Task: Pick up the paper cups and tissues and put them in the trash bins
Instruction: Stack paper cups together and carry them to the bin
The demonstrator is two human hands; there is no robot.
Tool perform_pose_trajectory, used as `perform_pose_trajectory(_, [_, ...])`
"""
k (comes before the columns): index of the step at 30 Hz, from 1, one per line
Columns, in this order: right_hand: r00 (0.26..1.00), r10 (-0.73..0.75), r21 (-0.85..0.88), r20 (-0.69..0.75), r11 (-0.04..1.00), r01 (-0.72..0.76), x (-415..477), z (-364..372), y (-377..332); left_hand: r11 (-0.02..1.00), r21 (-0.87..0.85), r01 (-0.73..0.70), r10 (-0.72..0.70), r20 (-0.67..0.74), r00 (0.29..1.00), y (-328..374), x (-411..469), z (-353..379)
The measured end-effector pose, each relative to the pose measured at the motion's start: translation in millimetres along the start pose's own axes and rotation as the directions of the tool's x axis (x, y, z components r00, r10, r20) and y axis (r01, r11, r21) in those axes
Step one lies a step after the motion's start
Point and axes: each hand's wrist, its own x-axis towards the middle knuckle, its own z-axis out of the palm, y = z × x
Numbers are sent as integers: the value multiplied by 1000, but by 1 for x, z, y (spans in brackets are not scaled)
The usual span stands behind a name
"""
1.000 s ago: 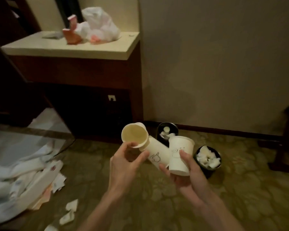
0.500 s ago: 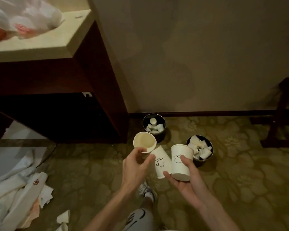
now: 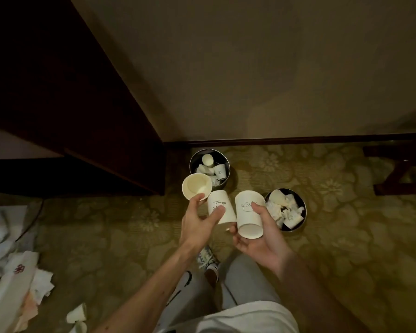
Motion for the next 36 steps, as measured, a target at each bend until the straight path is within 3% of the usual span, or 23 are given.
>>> perform_pose_trajectory(10, [977, 163, -205, -135, 961, -188, 216, 8, -110, 962, -117, 248, -245, 37, 969, -39, 226, 57])
perform_pose_trajectory(17, [965, 184, -453, -186, 856, -251, 378, -13, -147, 853, -251, 458, -475, -8, 880, -121, 364, 91])
perform_pose_trajectory(22, [952, 30, -661, -303, 713, -233, 467, -24, -141, 854, -218, 472, -495, -61, 867, -176, 429, 100])
perform_pose_trajectory(27, [948, -53, -803, -314, 547, -236, 529, -34, -143, 854, -176, 489, -505, -58, 861, -220, 469, 108])
perform_pose_trajectory(32, [962, -166, -903, -217, 408, -133, 562, -48, -133, 877, -94, 471, -474, -17, 880, -249, 486, 121])
perform_pose_trajectory(36, [939, -320, -979, -123, 193, -63, 573, -51, -127, 908, -9, 419, -419, -35, 907, -259, 487, 125])
